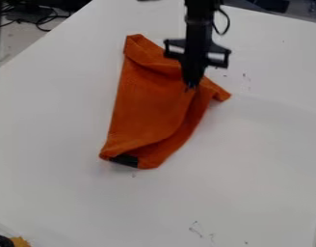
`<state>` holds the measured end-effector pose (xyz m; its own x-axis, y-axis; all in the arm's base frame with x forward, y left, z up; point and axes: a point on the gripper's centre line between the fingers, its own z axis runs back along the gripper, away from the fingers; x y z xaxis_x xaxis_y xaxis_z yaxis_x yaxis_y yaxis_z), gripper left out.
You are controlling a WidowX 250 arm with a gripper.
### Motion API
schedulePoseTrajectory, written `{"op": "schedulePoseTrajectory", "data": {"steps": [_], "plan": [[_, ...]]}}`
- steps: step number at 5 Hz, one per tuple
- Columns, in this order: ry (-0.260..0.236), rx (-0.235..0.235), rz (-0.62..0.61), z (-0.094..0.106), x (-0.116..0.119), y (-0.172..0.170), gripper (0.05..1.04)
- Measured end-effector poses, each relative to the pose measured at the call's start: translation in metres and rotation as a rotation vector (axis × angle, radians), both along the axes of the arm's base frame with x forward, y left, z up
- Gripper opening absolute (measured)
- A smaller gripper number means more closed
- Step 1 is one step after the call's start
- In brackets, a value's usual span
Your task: Unfold the cloth from right to left
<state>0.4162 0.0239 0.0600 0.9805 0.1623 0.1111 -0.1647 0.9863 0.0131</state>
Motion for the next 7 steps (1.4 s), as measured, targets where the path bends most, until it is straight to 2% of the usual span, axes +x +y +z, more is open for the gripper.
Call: {"op": "schedulePoseTrajectory", "data": {"steps": [1,2,3,4,5,6,7], "plan": [[-0.062,0.039,0.087,0.055,-0.02,0.039,0.085],[-0.117,0.002,0.159,0.076,-0.05,0.072,0.085],[-0.138,-0.038,0.242,0.064,-0.082,0.103,0.085],[-0.143,-0.045,0.301,0.043,-0.115,0.133,0.085],[-0.128,-0.032,0.351,0.03,-0.144,0.161,0.085],[-0.131,-0.015,0.389,0.023,-0.166,0.185,0.085],[-0.163,0.001,0.382,0.018,-0.167,0.195,0.115]]}}
